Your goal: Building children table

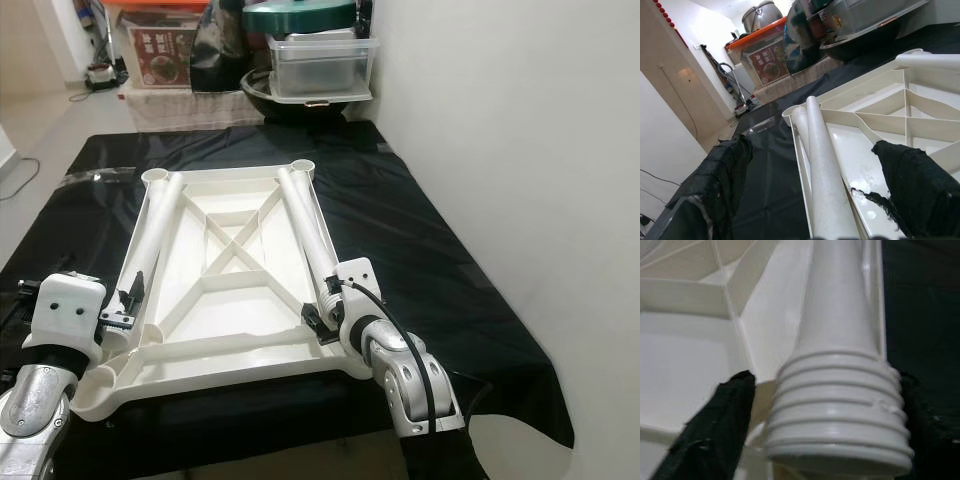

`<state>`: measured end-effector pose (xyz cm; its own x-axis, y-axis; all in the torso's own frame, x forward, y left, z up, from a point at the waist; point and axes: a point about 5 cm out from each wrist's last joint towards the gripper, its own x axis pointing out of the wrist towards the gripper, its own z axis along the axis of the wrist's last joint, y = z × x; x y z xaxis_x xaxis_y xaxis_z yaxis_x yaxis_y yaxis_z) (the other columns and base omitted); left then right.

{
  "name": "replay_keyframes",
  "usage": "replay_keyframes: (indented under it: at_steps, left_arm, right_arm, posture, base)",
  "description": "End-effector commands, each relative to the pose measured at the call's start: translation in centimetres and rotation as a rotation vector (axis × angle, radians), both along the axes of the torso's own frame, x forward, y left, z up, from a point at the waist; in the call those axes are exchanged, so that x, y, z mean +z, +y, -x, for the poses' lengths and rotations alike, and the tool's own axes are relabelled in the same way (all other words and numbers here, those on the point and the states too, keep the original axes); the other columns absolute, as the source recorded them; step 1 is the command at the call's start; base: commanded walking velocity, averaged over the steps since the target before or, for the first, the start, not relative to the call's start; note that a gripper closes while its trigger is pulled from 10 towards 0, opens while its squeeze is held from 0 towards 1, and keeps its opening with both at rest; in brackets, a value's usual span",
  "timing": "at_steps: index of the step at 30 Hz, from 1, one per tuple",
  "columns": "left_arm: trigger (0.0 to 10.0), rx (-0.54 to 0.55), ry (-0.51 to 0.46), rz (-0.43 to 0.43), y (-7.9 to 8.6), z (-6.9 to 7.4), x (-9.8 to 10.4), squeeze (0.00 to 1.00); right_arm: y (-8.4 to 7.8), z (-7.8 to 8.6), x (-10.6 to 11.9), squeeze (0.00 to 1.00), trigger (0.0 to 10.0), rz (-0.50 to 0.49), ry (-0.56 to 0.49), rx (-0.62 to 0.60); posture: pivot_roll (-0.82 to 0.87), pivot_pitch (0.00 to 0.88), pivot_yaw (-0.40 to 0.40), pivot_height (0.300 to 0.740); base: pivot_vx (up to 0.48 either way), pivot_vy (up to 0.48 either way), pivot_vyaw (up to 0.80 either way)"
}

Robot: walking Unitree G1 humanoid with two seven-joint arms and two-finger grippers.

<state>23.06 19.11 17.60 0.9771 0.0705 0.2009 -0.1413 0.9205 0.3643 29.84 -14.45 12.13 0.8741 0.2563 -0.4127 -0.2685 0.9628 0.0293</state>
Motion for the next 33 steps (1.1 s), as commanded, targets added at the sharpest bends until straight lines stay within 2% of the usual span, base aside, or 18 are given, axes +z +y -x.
replay_keyframes:
  at_steps: [1, 10, 15, 16, 17, 18, 19, 20, 22, 23, 24, 25, 26, 27, 28, 30, 31, 33]
  left_arm:
    - [10.0, -0.002, 0.014, -0.016, 0.0, -0.2, -0.4, 0.00]
    - [10.0, -0.018, 0.016, -0.017, -0.3, -0.5, -0.5, 0.00]
    - [10.0, -0.020, 0.017, -0.017, -0.3, -0.5, -0.6, 0.00]
    - [10.0, -0.026, 0.011, 0.091, -0.1, -0.8, -0.3, 0.00]
    - [10.0, -0.026, 0.011, 0.091, -0.1, -0.8, -0.3, 0.00]
    - [10.0, -0.031, 0.006, 0.171, -0.1, -1.0, -0.2, 0.00]
    - [10.0, -0.031, 0.006, 0.171, -0.1, -1.0, -0.2, 0.00]
    - [10.0, -0.098, -0.001, 0.307, -0.3, -1.3, 0.2, 0.00]
    - [10.0, -0.098, -0.001, 0.307, -0.3, -1.3, 0.2, 0.00]
    - [10.0, -0.191, -0.021, 0.441, -0.8, -1.6, 0.9, 0.00]
    - [10.0, -0.293, -0.037, 0.539, -1.5, -1.8, 1.7, 0.00]
    - [10.0, -0.377, -0.051, 0.633, -2.0, -2.0, 2.2, 0.00]
    - [10.0, -0.377, -0.051, 0.633, -2.0, -2.0, 2.2, 0.00]
    - [10.0, -0.453, -0.063, 0.747, -2.6, -2.3, 2.5, 0.00]
    - [10.0, -0.453, -0.063, 0.747, -2.6, -2.3, 2.5, 0.00]
    - [10.0, -0.500, -0.081, 0.851, -3.1, -2.3, 2.8, 0.00]
    - [10.0, -0.500, -0.081, 0.851, -3.1, -2.3, 2.8, 0.00]
    - [10.0, -0.581, -0.116, 0.986, -3.8, -2.1, 3.4, 0.00]
  right_arm:
    - [-0.6, -0.6, 0.5, 0.00, 0.0, -0.031, -0.049, -0.064]
    - [0.0, -0.8, 2.8, 0.00, 0.0, -0.127, -0.214, -0.029]
    - [0.1, -0.8, 2.9, 0.00, 0.0, -0.130, -0.224, -0.023]
    - [0.5, -0.9, 4.3, 0.00, 0.0, -0.179, -0.310, 0.031]
    - [0.5, -0.9, 4.3, 0.00, 0.0, -0.179, -0.310, 0.031]
    - [0.7, -1.0, 5.1, 0.00, 0.0, -0.203, -0.358, 0.060]
    - [0.7, -1.0, 5.1, 0.00, 0.0, -0.203, -0.358, 0.060]
    - [1.0, -1.2, 6.3, 0.00, 0.0, -0.226, -0.430, 0.142]
    - [1.0, -1.2, 6.3, 0.00, 0.0, -0.226, -0.430, 0.142]
    - [1.5, -1.1, 7.2, 0.00, 0.0, -0.239, -0.478, 0.245]
    - [2.1, -1.0, 7.6, 0.00, 0.0, -0.257, -0.503, 0.356]
    - [2.5, -0.8, 7.8, 0.00, 0.0, -0.290, -0.508, 0.454]
    - [2.5, -0.8, 7.8, 0.00, 0.0, -0.290, -0.508, 0.454]
    - [3.0, -0.5, 7.6, 0.00, 0.0, -0.315, -0.498, 0.559]
    - [3.0, -0.5, 7.6, 0.00, 0.0, -0.315, -0.498, 0.559]
    - [3.4, -0.3, 7.0, 0.00, 0.0, -0.310, -0.484, 0.620]
    - [3.4, -0.3, 7.0, 0.00, 0.0, -0.310, -0.484, 0.620]
    - [3.8, -0.2, 6.2, 0.00, 0.0, -0.332, -0.465, 0.661]
  posture:
    - [-0.01, 0.000, -0.025, 0.740]
    - [-0.02, 0.000, -0.014, 0.740]
    - [-0.02, 0.000, -0.014, 0.740]
    - [-0.02, 0.000, -0.009, 0.740]
    - [-0.02, 0.000, -0.009, 0.740]
    - [-0.02, 0.000, -0.009, 0.740]
    - [-0.02, 0.000, -0.009, 0.740]
    - [-0.02, 0.000, -0.011, 0.740]
    - [-0.02, 0.000, -0.011, 0.740]
    - [-0.02, 0.000, -0.013, 0.740]
    - [-0.01, 0.000, -0.018, 0.740]
    - [-0.01, 0.000, -0.020, 0.740]
    - [-0.01, 0.000, -0.020, 0.740]
    - [-0.01, 0.000, -0.023, 0.740]
    - [-0.01, 0.000, -0.023, 0.740]
    - [0.00, 0.000, -0.031, 0.740]
    - [0.00, 0.000, -0.031, 0.740]
    - [0.00, 0.000, -0.034, 0.740]
  base:
    - [0.000, 0.000, 0.00]
    - [0.000, 0.000, 0.00]
    - [0.000, 0.000, 0.00]
    - [0.000, 0.000, 0.00]
    - [0.000, 0.000, 0.00]
    - [0.000, 0.000, 0.00]
    - [0.000, 0.000, 0.00]
    - [0.000, 0.000, 0.00]
    - [0.000, 0.000, 0.00]
    - [0.000, 0.000, 0.00]
    - [0.000, 0.000, 0.00]
    - [0.000, 0.000, 0.00]
    - [0.000, 0.000, 0.00]
    - [0.000, 0.000, 0.00]
    - [0.000, 0.000, 0.00]
    - [0.000, 0.000, 0.00]
    - [0.000, 0.000, 0.00]
    - [0.000, 0.000, 0.00]
